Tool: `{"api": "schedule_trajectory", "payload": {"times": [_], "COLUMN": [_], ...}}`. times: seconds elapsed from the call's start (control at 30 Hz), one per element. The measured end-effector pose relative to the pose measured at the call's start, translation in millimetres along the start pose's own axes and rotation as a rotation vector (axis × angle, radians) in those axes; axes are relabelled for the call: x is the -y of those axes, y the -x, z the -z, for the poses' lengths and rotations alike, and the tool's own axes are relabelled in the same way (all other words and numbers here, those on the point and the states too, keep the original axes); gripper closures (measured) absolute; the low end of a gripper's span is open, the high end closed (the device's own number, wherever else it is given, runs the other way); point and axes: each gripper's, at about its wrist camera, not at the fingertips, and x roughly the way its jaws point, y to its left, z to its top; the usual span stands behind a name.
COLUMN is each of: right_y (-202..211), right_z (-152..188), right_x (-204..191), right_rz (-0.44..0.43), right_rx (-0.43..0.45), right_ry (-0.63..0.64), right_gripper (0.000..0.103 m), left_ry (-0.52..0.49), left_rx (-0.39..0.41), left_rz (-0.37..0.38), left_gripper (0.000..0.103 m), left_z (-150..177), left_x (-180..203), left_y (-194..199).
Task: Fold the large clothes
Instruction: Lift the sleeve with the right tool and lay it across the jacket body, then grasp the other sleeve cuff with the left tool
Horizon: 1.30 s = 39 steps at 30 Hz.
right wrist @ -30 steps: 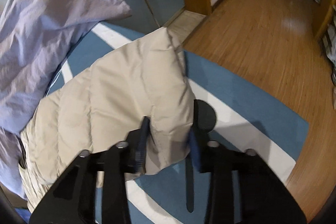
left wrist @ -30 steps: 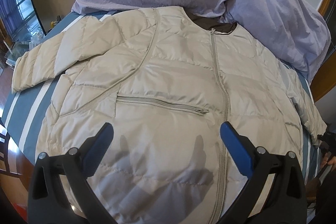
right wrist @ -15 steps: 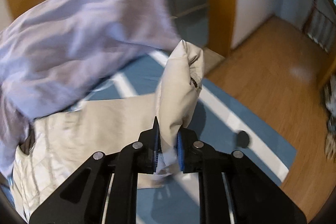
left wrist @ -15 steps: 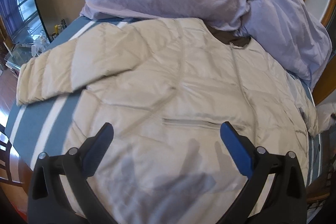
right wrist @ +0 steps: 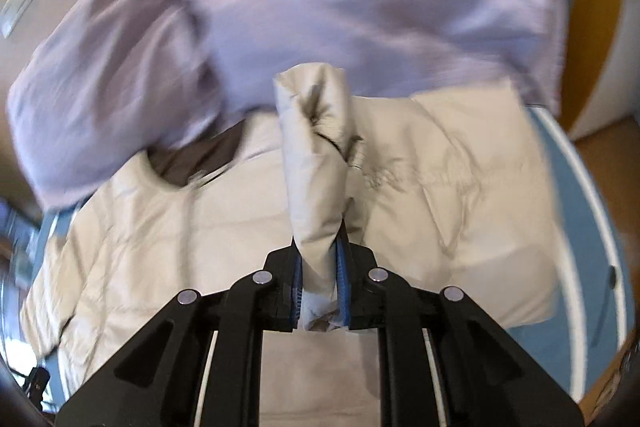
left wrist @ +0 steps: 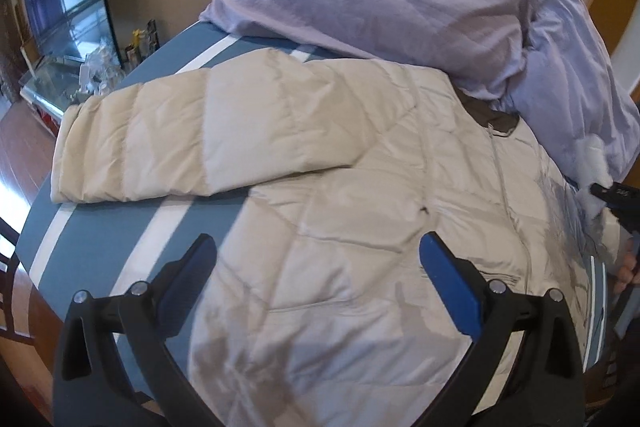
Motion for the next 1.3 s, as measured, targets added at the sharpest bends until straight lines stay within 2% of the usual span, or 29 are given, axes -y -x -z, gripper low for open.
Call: {"api": "schedule_trajectory", "payload": {"times": [0.2,0.33,0.47,0.57,0.63,0.73,0.8,0.83,0.97,1.0,1.03,1.1,1.2,1.3], "right_y": [-24.8,-40.7,-62.5,-59.0,-48.1,-27.2,-23.3,-27.9,-56.5,-62.5,-70.4,-81.4,-91.6,-90.2], "right_z": [24.8,42.8,57.9,61.3,55.1,39.9,30.9,28.2,32.1,35.6,40.7,49.6,58.5,54.1], "right_x": [-88.7,-123.7,-129.0,-126.8,-122.6,-115.3,-105.5,-99.8,-92.0,-93.3,-98.7,-107.2,-115.1,-112.2], "right_rz": [-0.104,-0.111,-0.089,-0.117,-0.165,-0.207,-0.171,-0.124,-0.044,-0.038,-0.027,0.004,0.060,0.048], "right_rx": [-0.070,-0.113,-0.174,-0.177,-0.162,-0.082,-0.037,-0.038,-0.120,-0.142,-0.166,-0.187,-0.189,-0.212], "right_ry": [0.101,0.142,0.175,0.189,0.184,0.146,0.101,0.082,0.047,0.048,0.060,0.100,0.164,0.133], "right_gripper": [0.088,0.088,0.087,0.075,0.052,0.050,0.049,0.048,0.048,0.046,0.037,0.029,0.024,0.024], "left_ry": [0.032,0.046,0.061,0.069,0.078,0.092,0.102,0.106,0.129,0.142,0.150,0.169,0.204,0.255], "left_rx": [0.005,0.011,0.013,0.018,0.022,0.025,0.029,0.031,0.035,0.035,0.035,0.034,0.027,0.013], "left_rz": [-0.043,-0.068,-0.091,-0.115,-0.144,-0.171,-0.189,-0.197,-0.224,-0.231,-0.236,-0.246,-0.268,-0.277], "left_gripper": [0.002,0.002,0.002,0.002,0.002,0.002,0.002,0.002,0.002,0.002,0.002,0.002,0.002,0.002], "left_z": [-3.8,-5.4,-8.0,-11.7,-16.6,-24.2,-29.9,-31.8,-39.3,-41.8,-42.9,-44.9,-47.8,-50.0], "left_x": [-28.6,-44.9,-59.0,-70.3,-80.3,-94.8,-105.6,-109.9,-128.8,-136.3,-141.3,-152.5,-172.5,-197.0], "left_y": [1.5,3.9,2.6,0.1,-3.2,-8.4,-11.4,-12.3,-16.7,-18.1,-18.5,-19.5,-21.0,-23.5]}}
